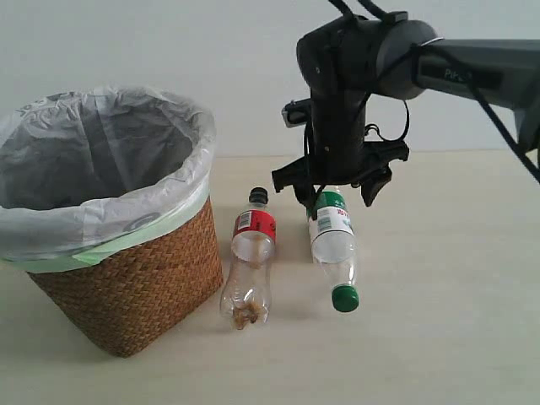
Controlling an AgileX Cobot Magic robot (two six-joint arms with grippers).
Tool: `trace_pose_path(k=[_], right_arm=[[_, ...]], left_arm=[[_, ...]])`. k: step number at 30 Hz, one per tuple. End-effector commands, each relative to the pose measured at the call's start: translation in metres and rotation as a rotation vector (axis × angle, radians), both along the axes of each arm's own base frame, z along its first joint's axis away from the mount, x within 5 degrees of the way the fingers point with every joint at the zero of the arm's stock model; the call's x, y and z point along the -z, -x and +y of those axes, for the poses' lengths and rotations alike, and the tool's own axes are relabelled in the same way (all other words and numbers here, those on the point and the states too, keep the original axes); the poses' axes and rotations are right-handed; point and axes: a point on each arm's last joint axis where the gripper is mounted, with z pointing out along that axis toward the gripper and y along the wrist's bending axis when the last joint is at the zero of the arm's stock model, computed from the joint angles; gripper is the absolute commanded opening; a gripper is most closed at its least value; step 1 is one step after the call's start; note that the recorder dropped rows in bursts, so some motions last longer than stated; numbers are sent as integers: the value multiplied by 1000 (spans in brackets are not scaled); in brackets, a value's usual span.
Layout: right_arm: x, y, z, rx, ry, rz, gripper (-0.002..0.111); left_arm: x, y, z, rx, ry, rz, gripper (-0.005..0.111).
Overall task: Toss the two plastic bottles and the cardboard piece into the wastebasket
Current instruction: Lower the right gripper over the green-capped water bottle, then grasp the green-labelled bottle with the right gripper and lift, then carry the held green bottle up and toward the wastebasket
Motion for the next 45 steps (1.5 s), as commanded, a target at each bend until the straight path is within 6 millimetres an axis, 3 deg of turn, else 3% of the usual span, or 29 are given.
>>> trace_pose_path(k=[1, 8, 21, 23, 26, 27, 29, 33, 38, 41, 45], right_arm=[[18, -4, -1, -4, 21, 33, 67], [44, -7, 3, -6, -20, 100, 67], [71, -12, 8, -24, -30, 108, 66], [71, -13, 8, -24, -31, 106, 51], [71, -13, 8, -33, -25, 106, 9], [71, -12, 7, -35, -19, 109, 1], [71, -12, 6, -43, 1, 111, 1], [54, -10, 1, -53, 30, 99, 1], [1, 0, -4, -57, -13, 31, 1], [-25, 15, -9, -71, -66, -39, 1], [-38, 46, -25, -101, -119, -125, 1]], left_arm=[[1, 0, 0, -2, 2, 0, 4], [1, 0, 0, -2, 2, 0, 4], [1, 0, 0, -2, 2, 0, 4], [1, 0, 0, -2, 2, 0, 4], [1, 0, 0, -2, 2, 0, 4], [1, 0, 0, -2, 2, 0, 4], [1, 0, 0, -2, 2, 0, 4], [1, 0, 0, -2, 2, 0, 4], [1, 0, 0, -2, 2, 0, 4], [1, 0, 0, -2, 2, 0, 4], [1, 0, 0, -2, 2, 0, 4]])
